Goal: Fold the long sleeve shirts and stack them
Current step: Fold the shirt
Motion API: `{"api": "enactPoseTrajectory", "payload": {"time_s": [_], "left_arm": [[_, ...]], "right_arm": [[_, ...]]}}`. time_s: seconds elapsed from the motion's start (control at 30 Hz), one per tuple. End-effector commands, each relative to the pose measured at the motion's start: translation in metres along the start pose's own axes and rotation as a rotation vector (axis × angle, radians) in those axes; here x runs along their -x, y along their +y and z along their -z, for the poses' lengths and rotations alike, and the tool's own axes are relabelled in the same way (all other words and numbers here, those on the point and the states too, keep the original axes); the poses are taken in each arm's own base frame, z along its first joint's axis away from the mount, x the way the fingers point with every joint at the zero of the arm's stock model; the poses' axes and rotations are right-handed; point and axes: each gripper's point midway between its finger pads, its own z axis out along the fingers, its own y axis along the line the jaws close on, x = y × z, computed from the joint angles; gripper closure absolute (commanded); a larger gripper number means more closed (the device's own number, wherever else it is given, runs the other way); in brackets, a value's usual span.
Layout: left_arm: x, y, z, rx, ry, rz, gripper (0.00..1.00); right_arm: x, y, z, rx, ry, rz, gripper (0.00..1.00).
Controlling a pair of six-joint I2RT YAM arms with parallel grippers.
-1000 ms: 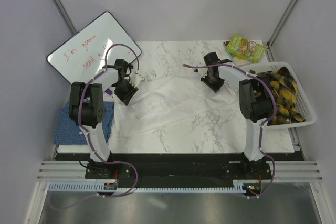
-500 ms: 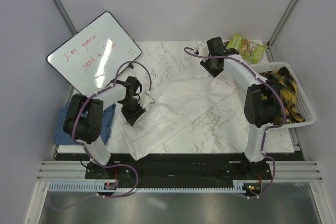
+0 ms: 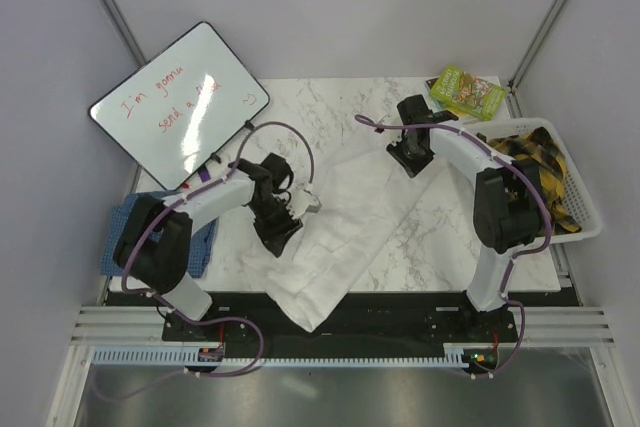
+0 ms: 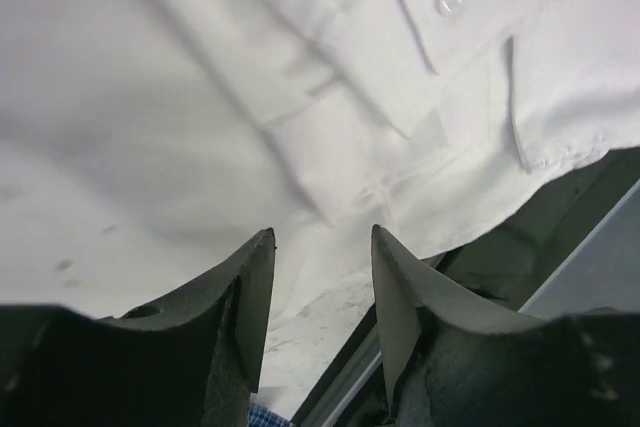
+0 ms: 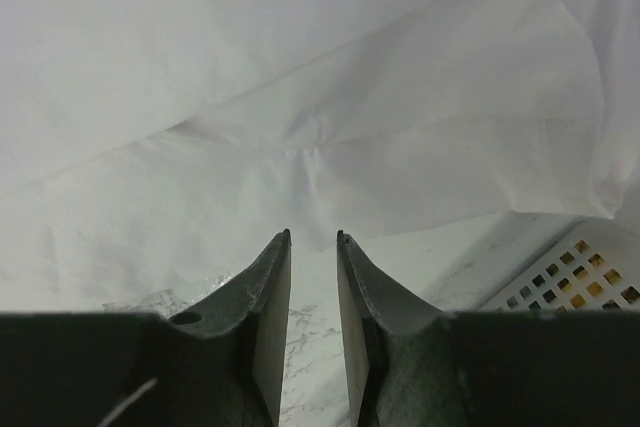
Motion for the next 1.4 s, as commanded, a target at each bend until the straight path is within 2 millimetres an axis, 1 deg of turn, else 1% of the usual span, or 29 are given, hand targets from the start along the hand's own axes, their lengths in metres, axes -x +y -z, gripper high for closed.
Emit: {"api": "enactPoseTrajectory", "payload": {"time_s": [0.0,0.03,0.1,0.13,0.2,0.27,0.37,0.4,0.43,0.47,0.5,0.53,0.57,0.6,0.63,0.7,0.73,0.8,0.83,0.87,0.9,0.93,0.97,1.0,1.07,1.13,1.2,1.23,1.37], "left_arm": [[0.048,0.027,0.082,0.055,-0.329,0.163,0.49],[0.052,0.027,0.091,0.025,-0.380,0.203,0.46],[0.051,0.045,0.118,0.044,-0.476,0.295,0.45],[0.054,0.044,0.127,0.013,-0.528,0.326,0.45],[0.052,0.054,0.150,0.037,-0.614,0.382,0.44],[0.048,0.059,0.163,0.050,-0.674,0.409,0.42],[0.042,0.065,0.182,0.132,-0.745,0.411,0.35],[0.041,0.067,0.187,0.154,-0.766,0.416,0.32],[0.041,0.068,0.198,0.208,-0.804,0.395,0.20],[0.037,0.070,0.198,0.234,-0.813,0.400,0.14],[0.036,0.072,0.200,0.257,-0.824,0.401,0.01],[0.038,0.075,0.211,0.320,-0.862,0.377,0.01],[0.036,0.075,0.209,0.330,-0.868,0.382,0.01],[0.036,0.074,0.210,0.338,-0.878,0.388,0.01],[0.038,0.072,0.213,0.338,-0.897,0.381,0.01],[0.043,0.065,0.214,0.343,-0.941,0.282,0.01],[0.046,0.059,0.214,0.328,-0.963,0.237,0.01],[0.045,0.060,0.210,0.358,-0.974,0.190,0.01],[0.040,0.068,0.206,0.394,-0.946,0.191,0.01],[0.037,0.075,0.203,0.414,-0.926,0.193,0.01],[0.034,0.084,0.191,0.400,-0.879,0.199,0.08],[0.035,0.083,0.180,0.367,-0.840,0.165,0.14],[0.033,0.085,0.168,0.365,-0.786,0.145,0.17],[0.029,0.093,0.151,0.369,-0.721,0.122,0.20],[0.025,0.095,0.126,0.361,-0.641,0.091,0.23],[0.024,0.098,0.104,0.371,-0.553,0.036,0.29],[0.015,0.102,0.084,0.391,-0.462,0.022,0.34],[0.015,0.101,0.069,0.375,-0.414,0.013,0.35],[0.003,0.099,0.038,0.339,-0.313,0.038,0.39]], "right_arm": [[0.004,0.000,-0.017,-0.001,0.006,-0.007,0.69],[0.004,0.002,-0.027,0.001,0.022,0.005,0.69],[0.006,0.004,-0.038,-0.006,0.038,0.022,0.69],[0.003,0.007,-0.050,-0.013,0.067,0.038,0.70],[0.007,0.005,-0.059,-0.026,0.078,0.046,0.71],[0.009,0.004,-0.073,-0.038,0.097,0.063,0.71],[0.025,0.003,-0.086,-0.070,0.094,0.115,0.71],[0.044,-0.001,-0.083,-0.091,0.059,0.136,0.71],[0.051,0.007,-0.094,-0.091,0.067,0.166,0.71],[0.064,0.007,-0.095,-0.112,0.052,0.184,0.71],[0.096,0.000,-0.086,-0.152,-0.015,0.196,0.71],[0.108,0.009,-0.096,-0.159,-0.018,0.237,0.71],[0.123,0.006,-0.094,-0.182,-0.043,0.249,0.71],[0.153,-0.005,-0.078,-0.247,-0.106,0.250,0.69],[0.164,-0.011,-0.073,-0.271,-0.131,0.254,0.68],[0.182,-0.027,-0.050,-0.314,-0.194,0.237,0.66],[0.196,-0.035,-0.023,-0.342,-0.260,0.228,0.65],[0.193,-0.045,-0.003,-0.356,-0.295,0.216,0.61],[0.202,-0.048,0.027,-0.357,-0.366,0.206,0.60],[0.199,-0.050,0.036,-0.355,-0.381,0.188,0.59],[0.191,-0.053,0.038,-0.344,-0.376,0.175,0.59],[0.190,-0.051,0.054,-0.321,-0.406,0.165,0.59],[0.185,-0.049,0.056,-0.290,-0.415,0.131,0.58],[0.172,-0.048,0.050,-0.254,-0.391,0.113,0.58],[0.164,-0.044,0.047,-0.207,-0.391,0.078,0.59],[0.151,-0.045,0.033,-0.145,-0.359,-0.002,0.60],[0.146,-0.042,0.024,-0.061,-0.352,-0.076,0.62],[0.142,-0.038,0.013,-0.026,-0.329,-0.092,0.63],[0.135,-0.016,-0.010,0.094,-0.294,-0.113,0.67]]}}
